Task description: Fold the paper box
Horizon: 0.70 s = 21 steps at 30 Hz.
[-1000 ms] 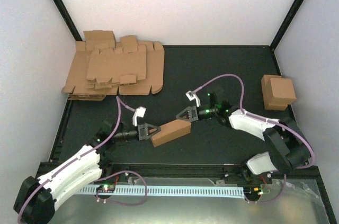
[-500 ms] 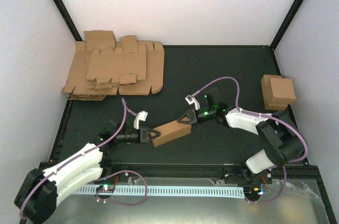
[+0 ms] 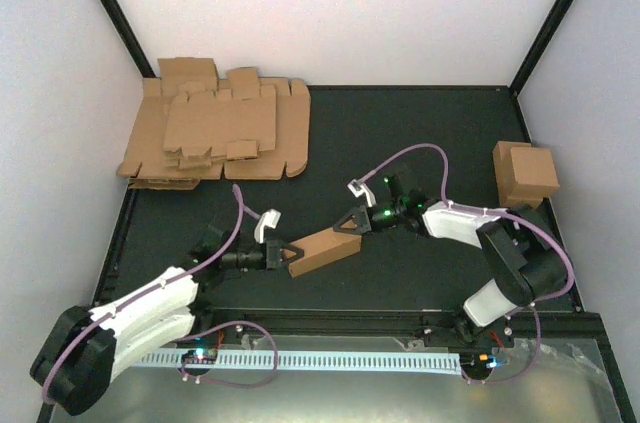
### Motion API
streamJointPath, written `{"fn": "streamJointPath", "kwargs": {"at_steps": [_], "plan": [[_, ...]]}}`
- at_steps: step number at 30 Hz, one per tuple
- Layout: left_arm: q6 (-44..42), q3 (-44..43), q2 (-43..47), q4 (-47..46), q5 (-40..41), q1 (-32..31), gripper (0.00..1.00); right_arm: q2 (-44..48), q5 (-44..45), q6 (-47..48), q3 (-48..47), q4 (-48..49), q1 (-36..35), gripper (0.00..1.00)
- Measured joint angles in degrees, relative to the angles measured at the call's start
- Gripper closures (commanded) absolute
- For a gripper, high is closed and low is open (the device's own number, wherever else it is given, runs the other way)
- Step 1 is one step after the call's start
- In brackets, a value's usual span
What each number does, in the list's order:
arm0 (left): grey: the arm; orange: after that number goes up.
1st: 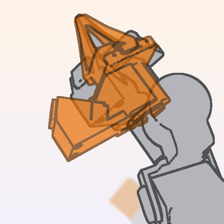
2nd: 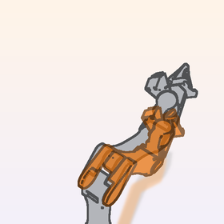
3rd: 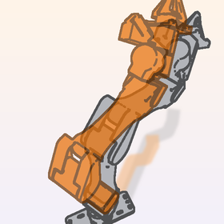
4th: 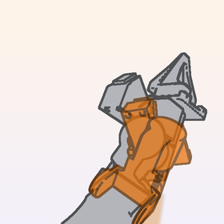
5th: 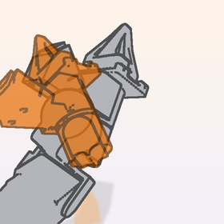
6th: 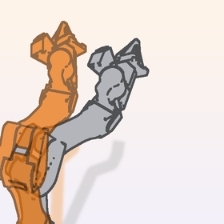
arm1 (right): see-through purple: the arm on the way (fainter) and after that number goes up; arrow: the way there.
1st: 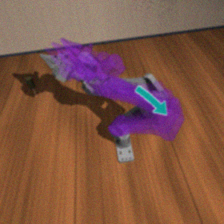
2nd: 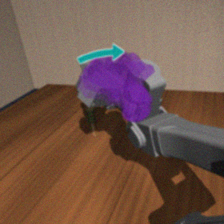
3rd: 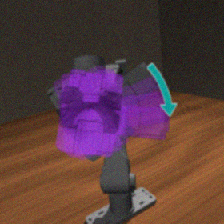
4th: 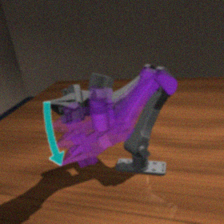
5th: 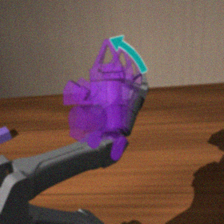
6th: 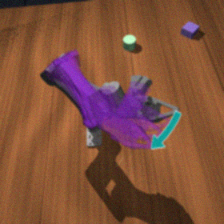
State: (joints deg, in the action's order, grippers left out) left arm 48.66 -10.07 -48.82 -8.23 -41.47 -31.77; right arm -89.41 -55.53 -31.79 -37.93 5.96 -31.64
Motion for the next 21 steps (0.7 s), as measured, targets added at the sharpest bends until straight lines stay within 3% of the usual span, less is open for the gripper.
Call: {"fn": "streamJointPath", "kwargs": {"at_steps": [4, 7, 10, 12, 16, 19, 21], "plan": [[-0.48, -1.07, -0.94, 0.2, -0.17, 0.0, 0.99, 0.83, 0.85, 1.81, -0.42, -1.33, 0.04, 0.98], [-1.51, -3.63, 1.2, 5.84, 1.14, 0.0, 0.99, 2.43, 2.08, 2.89, -0.76, -4.07, -0.04, 0.98], [-3.17, -7.26, 4.11, 10.8, 2.23, 0.0, 0.92, 4.74, 3.1, 3.54, -1.05, -6.54, -0.04, 0.98], [-5.18, -10.4, 5.31, 13.9, 2.71, 0.0, 0.78, 7.1, 3.67, 4.04, -1.27, -8.02, -0.04, 0.94], [-10.36, -15.08, 5.33, 19.93, 4.22, -0.02, 0.22, 12.33, 6.49, 5.64, -2.51, -11.52, -0.04, 0.84], [-14.62, -18.47, 4.22, 25.51, 7.45, -0.96, 0.04, 15.1, 9.38, 6.56, -3.58, -14.05, -0.04, 0.74], [-17.07, -21.05, 2.6, 29.0, 10.71, -2.84, 0.01, 16.57, 11.5, 7.23, -3.8, -15.41, -0.04, 0.67]]}}
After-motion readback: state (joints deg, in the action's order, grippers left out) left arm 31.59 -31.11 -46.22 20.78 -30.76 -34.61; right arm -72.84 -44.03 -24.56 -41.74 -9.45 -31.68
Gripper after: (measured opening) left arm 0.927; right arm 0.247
